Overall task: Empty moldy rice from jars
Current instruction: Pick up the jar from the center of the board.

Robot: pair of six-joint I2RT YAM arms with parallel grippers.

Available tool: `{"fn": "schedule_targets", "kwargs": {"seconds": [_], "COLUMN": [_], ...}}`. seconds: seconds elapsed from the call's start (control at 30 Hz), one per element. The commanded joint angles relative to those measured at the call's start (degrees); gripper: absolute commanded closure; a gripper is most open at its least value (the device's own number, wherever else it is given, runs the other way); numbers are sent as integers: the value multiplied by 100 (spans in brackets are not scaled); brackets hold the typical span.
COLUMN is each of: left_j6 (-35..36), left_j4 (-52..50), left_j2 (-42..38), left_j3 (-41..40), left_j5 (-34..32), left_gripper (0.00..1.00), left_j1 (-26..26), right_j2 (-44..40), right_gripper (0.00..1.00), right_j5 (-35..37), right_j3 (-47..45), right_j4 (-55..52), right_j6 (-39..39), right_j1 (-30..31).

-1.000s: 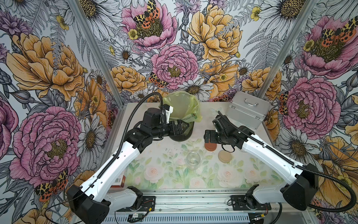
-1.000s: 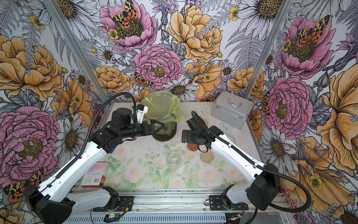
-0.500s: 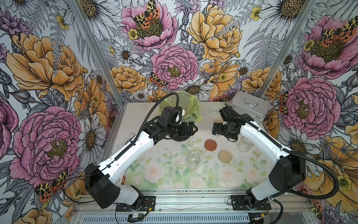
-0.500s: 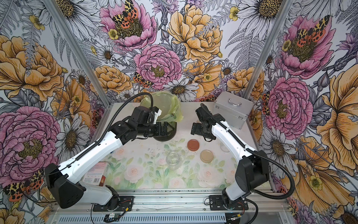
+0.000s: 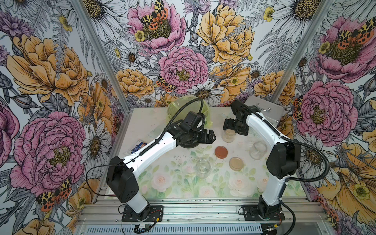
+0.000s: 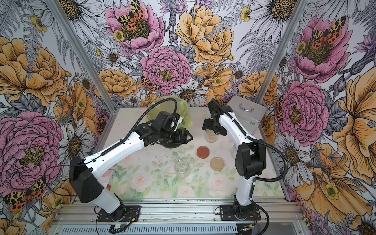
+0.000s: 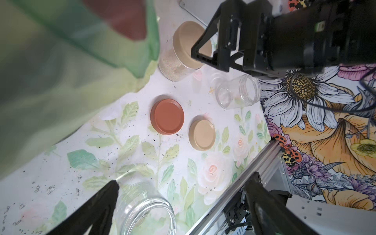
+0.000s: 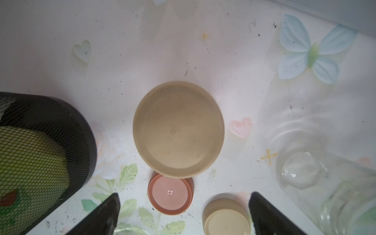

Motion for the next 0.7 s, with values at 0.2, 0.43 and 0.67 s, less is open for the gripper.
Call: {"fn": "schedule_targets", "kwargs": {"seconds": [0.2, 0.43, 0.67], "left_j6": [281, 306, 341], "left_j4": [-7, -2, 1], "left_j2": [599, 839, 870], "left_j3": [608, 781, 784], "left_j5": [95, 333, 447], "left_gripper": [1, 1, 1], "left_j1": [-4, 55, 126], "right_j2": [889, 1277, 1635], "right_gripper": [1, 0, 0], "right_j5": [-89, -108, -131], "right_j3": [978, 1107, 1399], "right_j4": [-587, -649, -649], "right_j6": [-178, -209, -274], "right_j1": [-129, -141, -146]}}
